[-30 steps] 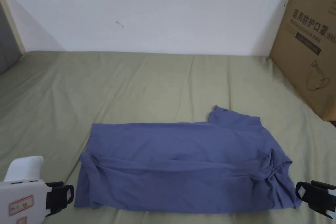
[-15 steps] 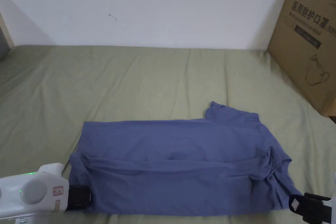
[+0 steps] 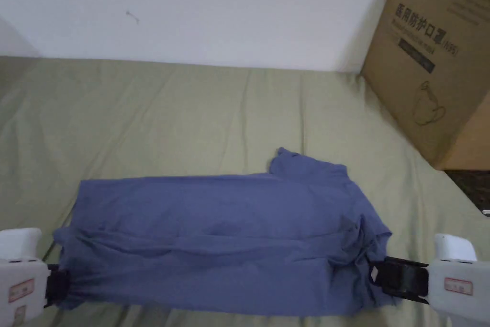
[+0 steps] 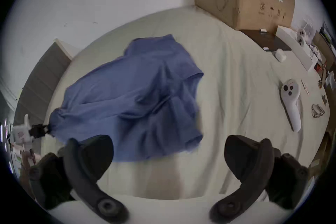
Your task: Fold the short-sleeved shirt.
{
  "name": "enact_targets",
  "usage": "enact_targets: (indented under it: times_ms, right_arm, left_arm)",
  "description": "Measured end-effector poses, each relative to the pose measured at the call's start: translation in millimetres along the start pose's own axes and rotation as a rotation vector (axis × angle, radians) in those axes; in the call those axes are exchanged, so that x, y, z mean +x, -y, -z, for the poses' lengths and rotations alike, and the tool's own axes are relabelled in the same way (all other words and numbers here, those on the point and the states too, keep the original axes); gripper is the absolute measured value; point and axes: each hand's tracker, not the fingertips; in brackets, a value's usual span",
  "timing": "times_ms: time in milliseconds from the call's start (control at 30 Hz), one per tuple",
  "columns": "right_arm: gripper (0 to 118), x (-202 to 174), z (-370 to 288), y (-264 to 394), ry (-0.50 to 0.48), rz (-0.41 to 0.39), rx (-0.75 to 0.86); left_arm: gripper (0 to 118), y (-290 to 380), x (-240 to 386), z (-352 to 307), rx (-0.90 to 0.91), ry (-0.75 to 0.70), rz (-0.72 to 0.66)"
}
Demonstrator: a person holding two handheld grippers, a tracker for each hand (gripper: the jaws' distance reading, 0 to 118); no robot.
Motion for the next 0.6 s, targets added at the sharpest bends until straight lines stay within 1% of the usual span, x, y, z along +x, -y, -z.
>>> enact_targets:
  times_ms: [33, 133, 167, 200, 233, 267, 300, 333, 367, 400, 433, 467, 500, 533, 600]
  right_arm:
    - [117, 6.8, 11.3, -4.8, 0.01, 0.017, -0.004]
    - [117, 20.8, 45.1, -14.9, 0.072, 0.059, -0.085]
    - [113, 24.3, 53.7, -15.4, 0.077, 0.075, -0.109]
    - [104, 26.5, 61.5, -15.0, 0.068, 0.091, -0.15]
    - [90, 26.0, 64.9, -13.4, 0.048, 0.098, -0.19]
    - [76, 23.7, 63.2, -11.5, 0.045, 0.077, -0.2]
    - [60, 18.4, 60.4, -9.1, 0.104, 0.023, -0.197]
    - [35, 12.7, 53.3, -7.2, 0.138, -0.055, -0.165]
    - [6, 10.3, 46.6, -5.7, 0.104, -0.091, -0.145]
    - [4, 8.7, 38.3, -3.4, 0.08, -0.104, -0.139]
    - [4, 8.4, 33.9, -2.3, 0.007, -0.084, -0.147]
    - [4, 6.4, 28.2, -1.0, 0.027, -0.08, -0.149]
    - [4, 3.7, 23.4, -0.3, 0.039, -0.097, -0.146]
    - [4, 3.0, 14.5, -0.7, 0.035, -0.113, -0.132]
    - [4, 5.7, -2.9, -2.3, 0.02, -0.107, -0.107]
  left_arm:
    - [4, 0.4, -1.4, -0.1, -0.005, 0.003, -0.004]
    - [4, 1.0, 0.4, 1.2, -0.013, 0.006, -0.016]
    - [4, 1.2, 0.7, 1.2, -0.012, 0.005, -0.017]
    - [4, 1.4, 2.7, 2.6, -0.013, 0.002, -0.016]
    - [4, 1.2, 3.3, 3.0, -0.014, 0.001, -0.015]
    - [4, 0.9, 3.9, 3.2, -0.016, 0.001, -0.015]
    - [4, 0.4, 4.3, 3.2, -0.017, 0.0, -0.014]
    - [4, -0.2, 6.0, 3.0, -0.019, 0.001, -0.014]
    - [4, -0.7, 6.6, 2.6, -0.021, 0.002, -0.013]
    - [4, -1.2, 7.1, 1.9, -0.02, 0.004, -0.012]
    - [4, -1.6, 7.6, 1.0, -0.02, 0.008, -0.011]
    - [4, -2.4, 9.1, -1.7, -0.018, 0.005, -0.01]
    - [4, -3.1, 9.2, -3.7, -0.016, 0.007, -0.009]
    - [4, -3.9, 9.1, -6.5, -0.014, 0.012, -0.012]
    - [4, -5.2, 7.2, -14.8, -0.006, 0.019, -0.02]
